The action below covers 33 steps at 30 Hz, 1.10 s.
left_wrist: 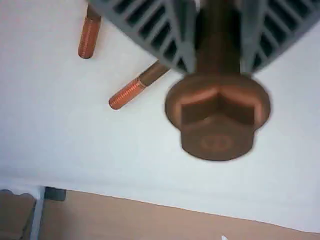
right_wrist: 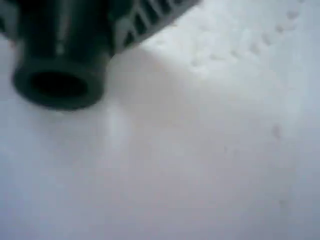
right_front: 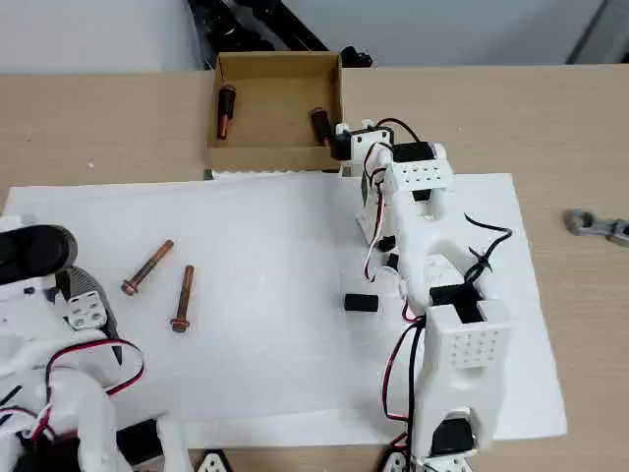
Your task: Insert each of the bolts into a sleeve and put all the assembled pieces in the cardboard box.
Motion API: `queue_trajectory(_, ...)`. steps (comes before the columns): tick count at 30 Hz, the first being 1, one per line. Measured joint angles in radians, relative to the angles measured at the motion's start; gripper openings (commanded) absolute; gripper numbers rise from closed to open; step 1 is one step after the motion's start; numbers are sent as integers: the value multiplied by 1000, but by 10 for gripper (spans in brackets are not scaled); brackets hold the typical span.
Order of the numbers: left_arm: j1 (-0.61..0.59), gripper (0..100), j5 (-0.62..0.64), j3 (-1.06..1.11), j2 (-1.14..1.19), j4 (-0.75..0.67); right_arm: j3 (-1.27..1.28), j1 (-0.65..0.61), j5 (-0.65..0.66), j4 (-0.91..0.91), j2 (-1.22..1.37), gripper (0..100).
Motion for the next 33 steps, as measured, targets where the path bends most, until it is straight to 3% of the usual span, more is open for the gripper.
queue_trajectory(12, 0, 6, 0, 3, -2, -87, -32, -8, 0, -3, -11, 10)
queue_trajectory(19, 0, 6, 0, 6, -2, -221, -34, -14, -8, -3, -267, 9)
queue_trajectory(29, 0, 6, 0, 166, 8, -367, -34, -132, -298, 135, -773, 10)
queue_trajectory(33, 63, 6, 0, 166, 2, -402, -37, -172, -377, 229, -971, 10)
